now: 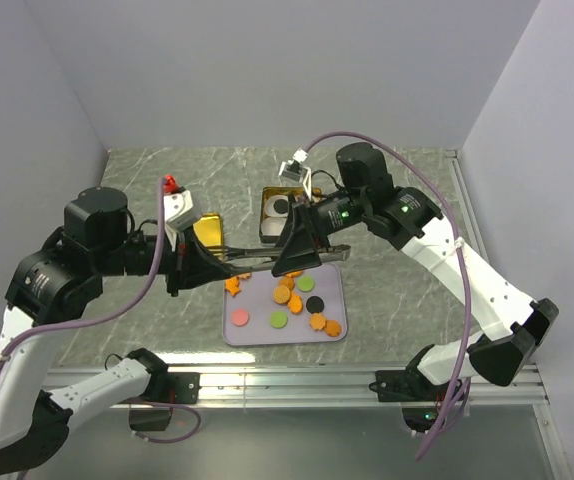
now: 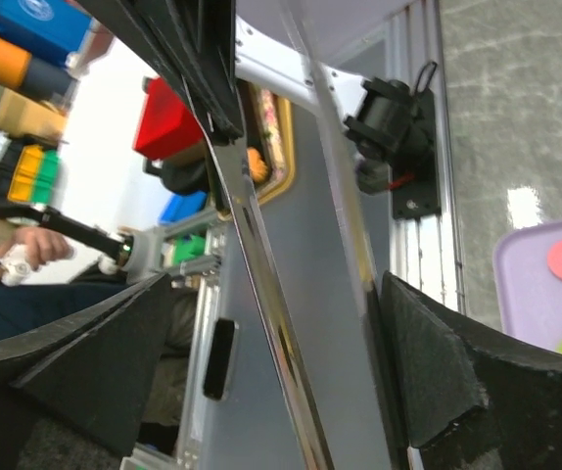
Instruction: Pack the cookies
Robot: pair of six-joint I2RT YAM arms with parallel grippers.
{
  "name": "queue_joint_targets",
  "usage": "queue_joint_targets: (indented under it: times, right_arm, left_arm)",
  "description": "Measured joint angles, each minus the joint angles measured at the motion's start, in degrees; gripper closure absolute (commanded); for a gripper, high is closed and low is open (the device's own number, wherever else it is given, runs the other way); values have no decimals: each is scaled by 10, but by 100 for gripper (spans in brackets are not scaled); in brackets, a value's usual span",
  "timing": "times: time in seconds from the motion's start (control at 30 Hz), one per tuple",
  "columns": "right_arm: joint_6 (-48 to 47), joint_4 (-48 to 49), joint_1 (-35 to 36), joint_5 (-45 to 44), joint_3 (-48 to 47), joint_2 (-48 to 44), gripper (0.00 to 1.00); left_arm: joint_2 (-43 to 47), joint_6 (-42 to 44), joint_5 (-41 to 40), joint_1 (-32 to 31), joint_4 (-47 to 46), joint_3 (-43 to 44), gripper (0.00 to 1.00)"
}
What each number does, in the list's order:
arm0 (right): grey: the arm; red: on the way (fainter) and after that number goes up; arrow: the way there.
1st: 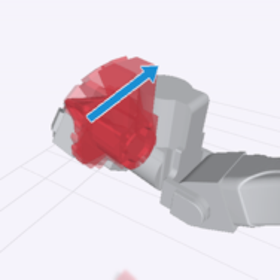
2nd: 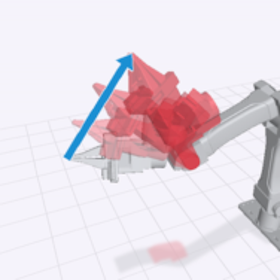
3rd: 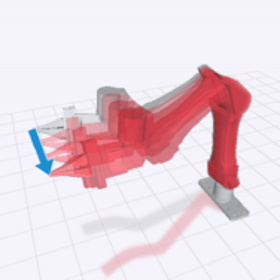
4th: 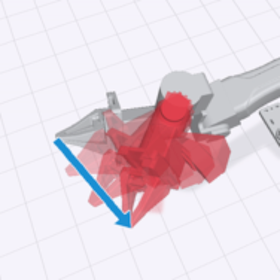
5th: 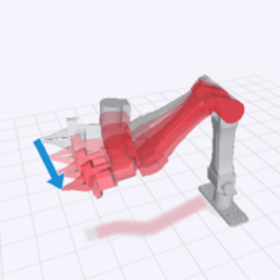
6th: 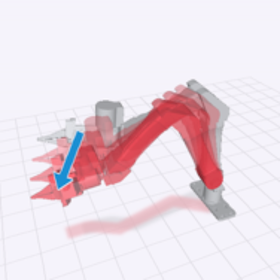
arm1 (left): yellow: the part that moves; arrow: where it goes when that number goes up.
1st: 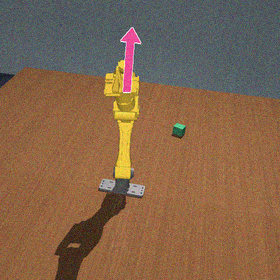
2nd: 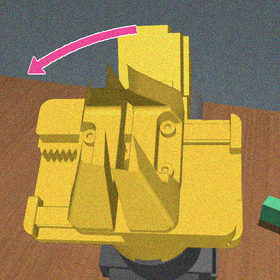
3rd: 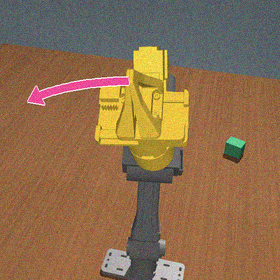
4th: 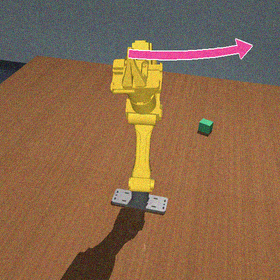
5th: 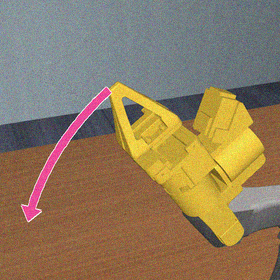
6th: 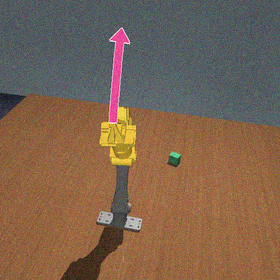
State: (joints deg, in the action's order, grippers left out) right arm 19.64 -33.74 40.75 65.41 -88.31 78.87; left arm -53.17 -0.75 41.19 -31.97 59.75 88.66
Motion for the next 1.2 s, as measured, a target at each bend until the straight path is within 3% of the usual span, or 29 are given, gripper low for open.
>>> queue_joint_targets:
  times: [0.3,0.5,0.6,0.63,0.73,0.83,0.87,0.93,1.07,1.1,1.13,1.2]
  right_arm:
    - [-76,-76,26,-47,-21,7,31]
    - [-104,-95,38,-63,-21,7,56]
    - [-113,-101,41,-52,-21,7,71]
    - [-117,-101,42,-46,-21,7,82]
    - [-125,-100,45,-33,-21,6,94]
    - [-130,-96,46,-28,-21,6,96]
    - [-130,-95,47,-30,-21,6,96]
    - [-129,-92,49,-39,-21,7,97]
    - [-128,-85,48,-62,-20,10,98]
    - [-127,-81,48,-69,-20,11,98]
    - [-126,-75,48,-83,-20,11,98]
    - [-124,-57,46,-103,-16,13,98]
  left_arm:
    - [-25,-29,11,-2,-7,5,100]
    - [-32,-47,17,-4,-8,7,100]
    - [-33,-48,10,-3,-7,7,100]
    - [-33,-48,6,-3,-7,7,100]
    - [-31,-50,-5,-3,-5,7,98]
    - [-26,-49,-8,-3,-6,7,86]
    - [-25,-51,-11,-3,-7,6,73]
    - [-23,-61,-17,-3,-14,3,58]
    - [-13,-75,-29,-5,-29,-11,42]
    - [-9,-81,-34,-5,-33,-13,11]
    - [-7,-84,-39,-7,-38,-13,1]
    - [-2,-99,-55,-14,-49,-13,1]
